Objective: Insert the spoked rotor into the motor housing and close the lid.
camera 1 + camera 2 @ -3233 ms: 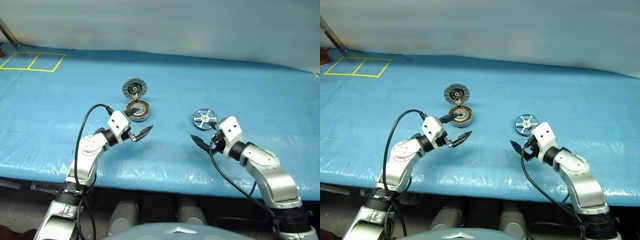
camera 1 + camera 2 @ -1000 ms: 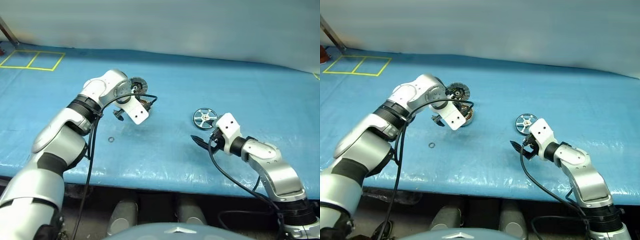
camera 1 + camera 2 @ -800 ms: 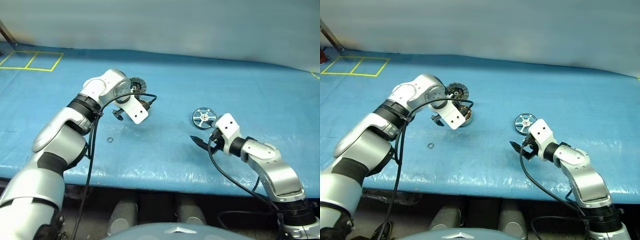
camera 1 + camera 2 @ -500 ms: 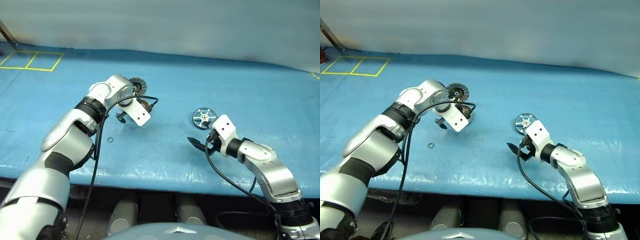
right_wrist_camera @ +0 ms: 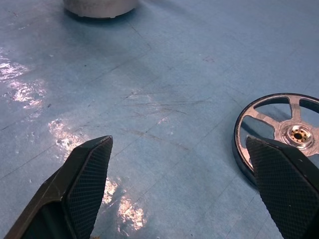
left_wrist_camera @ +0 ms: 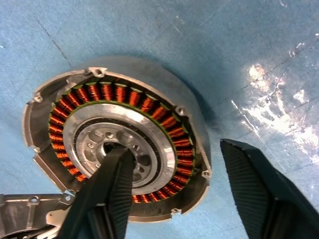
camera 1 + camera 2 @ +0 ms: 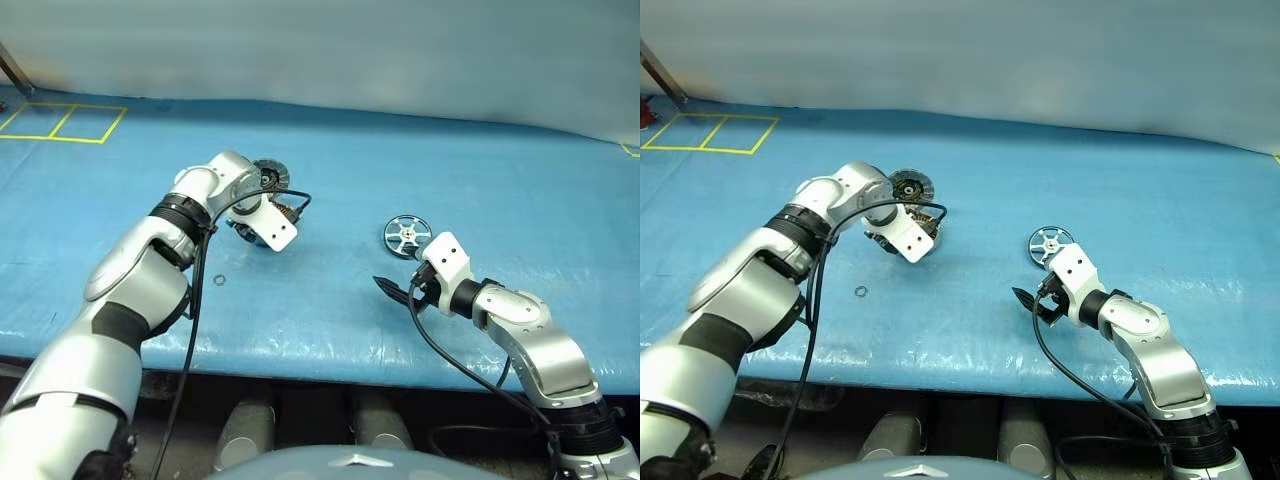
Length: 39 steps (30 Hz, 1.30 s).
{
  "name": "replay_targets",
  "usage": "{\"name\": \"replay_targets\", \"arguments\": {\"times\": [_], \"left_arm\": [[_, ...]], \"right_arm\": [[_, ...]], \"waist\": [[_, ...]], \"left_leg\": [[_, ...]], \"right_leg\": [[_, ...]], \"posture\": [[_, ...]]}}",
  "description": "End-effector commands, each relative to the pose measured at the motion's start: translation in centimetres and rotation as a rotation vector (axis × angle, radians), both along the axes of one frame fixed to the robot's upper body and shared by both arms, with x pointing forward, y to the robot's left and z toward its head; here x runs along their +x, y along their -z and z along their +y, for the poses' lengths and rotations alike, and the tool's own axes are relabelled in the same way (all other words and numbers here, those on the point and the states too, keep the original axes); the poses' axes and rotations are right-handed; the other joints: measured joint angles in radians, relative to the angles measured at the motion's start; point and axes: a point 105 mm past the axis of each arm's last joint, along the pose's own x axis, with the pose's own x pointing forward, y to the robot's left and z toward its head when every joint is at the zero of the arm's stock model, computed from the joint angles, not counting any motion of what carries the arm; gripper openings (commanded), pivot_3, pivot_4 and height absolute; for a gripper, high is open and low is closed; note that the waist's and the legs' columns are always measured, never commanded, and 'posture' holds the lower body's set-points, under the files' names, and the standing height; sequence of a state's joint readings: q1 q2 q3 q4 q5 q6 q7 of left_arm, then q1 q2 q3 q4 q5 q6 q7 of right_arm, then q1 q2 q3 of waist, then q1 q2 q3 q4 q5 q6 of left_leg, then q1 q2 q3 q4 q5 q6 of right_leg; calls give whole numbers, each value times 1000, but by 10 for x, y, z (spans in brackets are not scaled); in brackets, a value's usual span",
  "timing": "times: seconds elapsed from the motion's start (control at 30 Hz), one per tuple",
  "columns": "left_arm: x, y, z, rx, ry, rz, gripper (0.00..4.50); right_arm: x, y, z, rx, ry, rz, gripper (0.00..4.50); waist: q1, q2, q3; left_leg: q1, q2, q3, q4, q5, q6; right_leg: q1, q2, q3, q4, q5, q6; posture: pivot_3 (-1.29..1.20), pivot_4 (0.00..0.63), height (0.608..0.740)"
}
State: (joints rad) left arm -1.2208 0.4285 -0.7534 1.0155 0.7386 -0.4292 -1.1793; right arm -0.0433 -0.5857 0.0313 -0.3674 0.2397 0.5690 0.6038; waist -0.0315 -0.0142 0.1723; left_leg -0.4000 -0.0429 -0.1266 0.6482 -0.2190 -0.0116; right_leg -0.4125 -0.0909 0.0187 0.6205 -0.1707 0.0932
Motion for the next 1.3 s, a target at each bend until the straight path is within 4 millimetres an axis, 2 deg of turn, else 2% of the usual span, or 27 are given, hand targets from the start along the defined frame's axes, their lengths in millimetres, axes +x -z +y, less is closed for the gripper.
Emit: {"name": "replay_targets", "arguments": {"times": [0.03, 0.23, 0.5, 0.8, 1.07, 1.3], "left_arm": [[2, -2, 1, -7, -23, -8, 2051], [-5, -4, -10, -51, -3, 48, 2051], [-28, -14, -44, -78, 240, 72, 2051], [-56, -11, -72, -83, 427, 99, 2051], [-72, 1, -74, -65, 458, 138, 2051], [-73, 3, -66, -32, 438, 146, 2051]], "right_arm": [[0, -13, 4, 2, -12, -58, 4500], [0, -13, 2, 4, 0, -63, 4500], [-3, -11, -9, 2, 47, -64, 4500], [-4, -10, -11, 17, 74, -76, 4500], [-6, -8, -10, 25, 84, -74, 4500], [-6, -7, -8, 32, 86, -72, 4500]], "waist": [[2, 0, 0], [0, 0, 0], [10, 0, 0], [7, 0, 0], [7, 0, 0], [6, 0, 0]], "left_leg": [[0, 0, 0, 1, 0, 0], [0, 0, 0, 3, 0, 0], [-1, -1, 0, 3, 0, 0], [-1, -1, 0, 3, 0, 0], [0, 0, 0, 3, 0, 0], [0, 0, 0, 3, 0, 0]], "right_leg": [[0, 0, 0, 1, 0, 0], [0, 0, 0, 4, -1, -1], [-1, -1, 0, 4, -1, -1], [-2, -1, 1, 4, -1, -1], [-1, -1, 0, 5, -2, -4], [-1, -1, 0, 5, -3, -5]], "posture": [[0, 150, 740], [0, 150, 740], [0, 150, 740], [0, 150, 740], [0, 150, 740], [0, 150, 740]]}}
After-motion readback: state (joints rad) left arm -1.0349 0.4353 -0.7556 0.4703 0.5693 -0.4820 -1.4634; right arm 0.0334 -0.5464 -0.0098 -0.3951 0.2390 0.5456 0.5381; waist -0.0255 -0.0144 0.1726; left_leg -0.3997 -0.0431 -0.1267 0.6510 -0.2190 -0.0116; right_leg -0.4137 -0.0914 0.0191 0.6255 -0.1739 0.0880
